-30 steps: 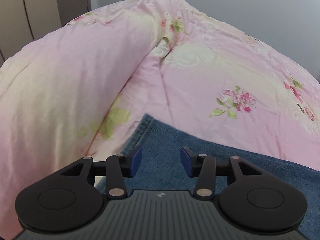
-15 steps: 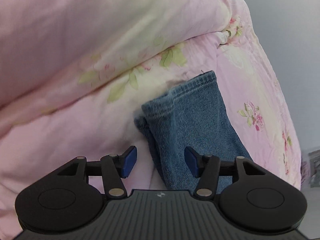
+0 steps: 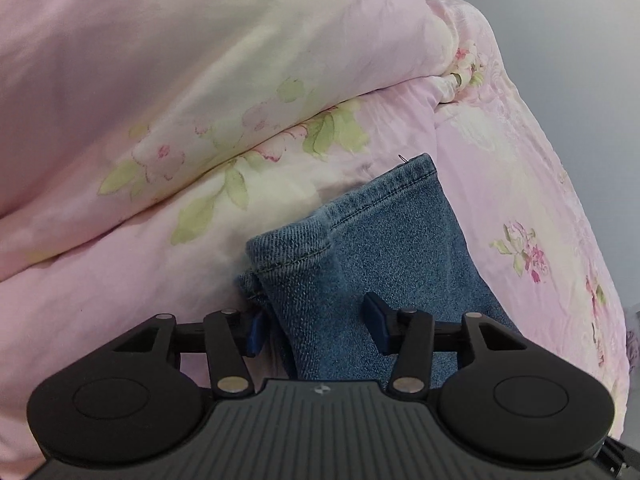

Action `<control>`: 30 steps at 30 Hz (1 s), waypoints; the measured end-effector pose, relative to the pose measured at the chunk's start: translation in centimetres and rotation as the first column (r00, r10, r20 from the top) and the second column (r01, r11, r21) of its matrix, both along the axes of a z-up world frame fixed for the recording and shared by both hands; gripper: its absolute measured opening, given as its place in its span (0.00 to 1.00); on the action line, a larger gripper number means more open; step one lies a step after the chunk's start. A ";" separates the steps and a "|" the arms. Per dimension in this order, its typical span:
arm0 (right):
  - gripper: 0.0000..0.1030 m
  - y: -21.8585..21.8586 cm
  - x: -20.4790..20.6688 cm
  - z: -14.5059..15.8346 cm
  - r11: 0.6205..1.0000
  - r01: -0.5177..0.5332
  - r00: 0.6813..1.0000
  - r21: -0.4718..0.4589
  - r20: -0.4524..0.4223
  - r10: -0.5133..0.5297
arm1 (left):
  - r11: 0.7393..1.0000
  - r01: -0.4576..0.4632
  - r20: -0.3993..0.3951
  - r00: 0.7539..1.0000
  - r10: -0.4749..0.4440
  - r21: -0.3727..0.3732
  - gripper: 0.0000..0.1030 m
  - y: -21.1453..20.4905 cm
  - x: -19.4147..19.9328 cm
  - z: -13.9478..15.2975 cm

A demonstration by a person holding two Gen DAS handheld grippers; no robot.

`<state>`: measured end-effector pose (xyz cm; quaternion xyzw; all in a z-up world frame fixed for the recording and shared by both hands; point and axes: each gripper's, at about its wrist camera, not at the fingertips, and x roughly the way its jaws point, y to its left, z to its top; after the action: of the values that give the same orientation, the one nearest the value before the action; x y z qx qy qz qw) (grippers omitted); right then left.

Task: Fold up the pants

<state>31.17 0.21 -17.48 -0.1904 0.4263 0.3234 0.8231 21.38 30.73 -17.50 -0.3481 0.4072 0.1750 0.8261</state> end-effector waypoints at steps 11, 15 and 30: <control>0.37 4.0 4.4 -2.3 0.999 -0.029 0.999 -0.043 0.026 0.030 | 0.982 0.096 0.122 0.986 -0.117 0.162 0.17 -2.1 -0.8 4.0; 0.41 4.3 6.1 -3.1 0.999 -0.015 1.000 -0.029 0.007 0.015 | 0.974 0.142 0.178 0.968 -0.174 0.179 0.16 -3.0 -0.7 6.4; 0.16 -4.6 1.2 1.8 0.996 -0.040 0.986 0.074 -0.161 0.051 | 0.860 0.377 0.275 0.835 -0.476 0.343 0.13 -10.8 -0.5 15.3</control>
<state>32.41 -4.37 -15.71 -0.1439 0.4758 0.3714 0.7842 20.85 19.93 -2.19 -0.1549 0.2928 -0.0257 0.9432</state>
